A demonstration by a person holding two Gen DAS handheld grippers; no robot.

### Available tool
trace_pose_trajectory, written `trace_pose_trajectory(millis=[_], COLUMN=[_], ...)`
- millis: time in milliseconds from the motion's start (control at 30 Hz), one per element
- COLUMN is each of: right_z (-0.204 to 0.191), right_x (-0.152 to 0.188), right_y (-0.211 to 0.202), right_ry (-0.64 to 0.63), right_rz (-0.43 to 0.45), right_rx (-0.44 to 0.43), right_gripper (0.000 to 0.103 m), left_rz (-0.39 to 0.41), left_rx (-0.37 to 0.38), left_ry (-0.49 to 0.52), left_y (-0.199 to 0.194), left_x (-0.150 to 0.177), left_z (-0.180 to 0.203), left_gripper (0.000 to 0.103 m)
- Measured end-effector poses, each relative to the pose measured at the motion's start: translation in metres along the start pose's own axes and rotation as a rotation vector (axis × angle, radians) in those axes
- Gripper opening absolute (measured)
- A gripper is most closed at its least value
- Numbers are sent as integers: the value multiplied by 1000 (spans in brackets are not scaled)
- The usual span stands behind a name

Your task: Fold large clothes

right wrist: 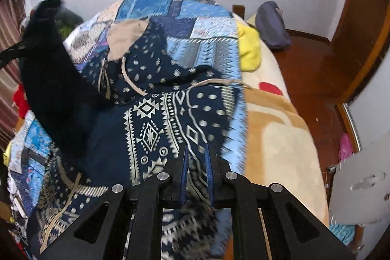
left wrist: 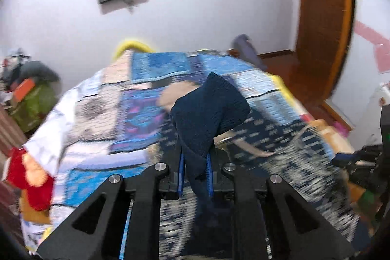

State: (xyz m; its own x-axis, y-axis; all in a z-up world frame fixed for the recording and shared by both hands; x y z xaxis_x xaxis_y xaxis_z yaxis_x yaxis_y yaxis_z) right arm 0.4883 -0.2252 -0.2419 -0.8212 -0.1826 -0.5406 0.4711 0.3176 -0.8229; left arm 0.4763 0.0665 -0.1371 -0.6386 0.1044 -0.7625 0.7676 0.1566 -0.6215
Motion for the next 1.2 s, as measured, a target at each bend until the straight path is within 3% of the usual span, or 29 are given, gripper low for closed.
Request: trace_pose_trajectory(millis=[133, 233, 433, 467, 500, 567, 667, 800, 933, 1033, 1100, 1200], right_z=[1, 1, 5, 7, 10, 22, 31, 44, 53, 57, 48, 35], right_x=[13, 17, 21, 21, 22, 21, 33, 40, 38, 33, 26, 7], right_y=[46, 52, 49, 47, 44, 35, 35, 33, 37, 36, 35, 23], right_ry=[-50, -102, -156, -150, -151, -180, -142, -48, 6, 43, 54, 44], right_rz=[-116, -95, -108, -108, -107, -64, -67, -74, -92, -110, -116, -83], right_rx=[113, 168, 293, 310, 342, 450, 367, 276, 244, 207, 171, 132], right_gripper=[10, 10, 13, 27, 57, 88, 89, 91, 95, 95, 95, 95], left_rz=[-69, -148, -305, -322, -338, -372, -401, -400, -407, -403, -398, -368], left_rx=[-27, -43, 16, 20, 21, 18, 7, -73, -93, -122, -159, -187], left_ry=[-53, -88, -201, -209, -215, -223, -218, -198, -206, -163, -120, -114], left_y=[17, 39, 77, 81, 84, 91, 95, 87, 73, 60, 52, 42], left_x=[42, 83, 162, 172, 182, 202, 224, 232, 232, 223, 212, 187], left_z=[-41, -63, -79, -79, -79, -78, -80, -92, -109, -118, -125, -133], left_gripper=[14, 13, 14, 14, 14, 15, 25, 55, 67, 70, 84, 93])
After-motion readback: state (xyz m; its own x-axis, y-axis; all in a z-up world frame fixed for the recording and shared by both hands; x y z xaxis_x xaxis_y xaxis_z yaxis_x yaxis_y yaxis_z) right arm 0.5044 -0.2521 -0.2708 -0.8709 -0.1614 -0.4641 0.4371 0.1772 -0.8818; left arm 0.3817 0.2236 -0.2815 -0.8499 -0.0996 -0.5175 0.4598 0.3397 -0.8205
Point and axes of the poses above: each gripper's, at about its wrist camera, not at the fingertips, and y roughly the way its jaws point, z to its right, x to its underside, the point moved 9 cm from there along y, roughly the way its jaws point, and after that the axes turned 7 degrees about -x, right-handed, at the moved point
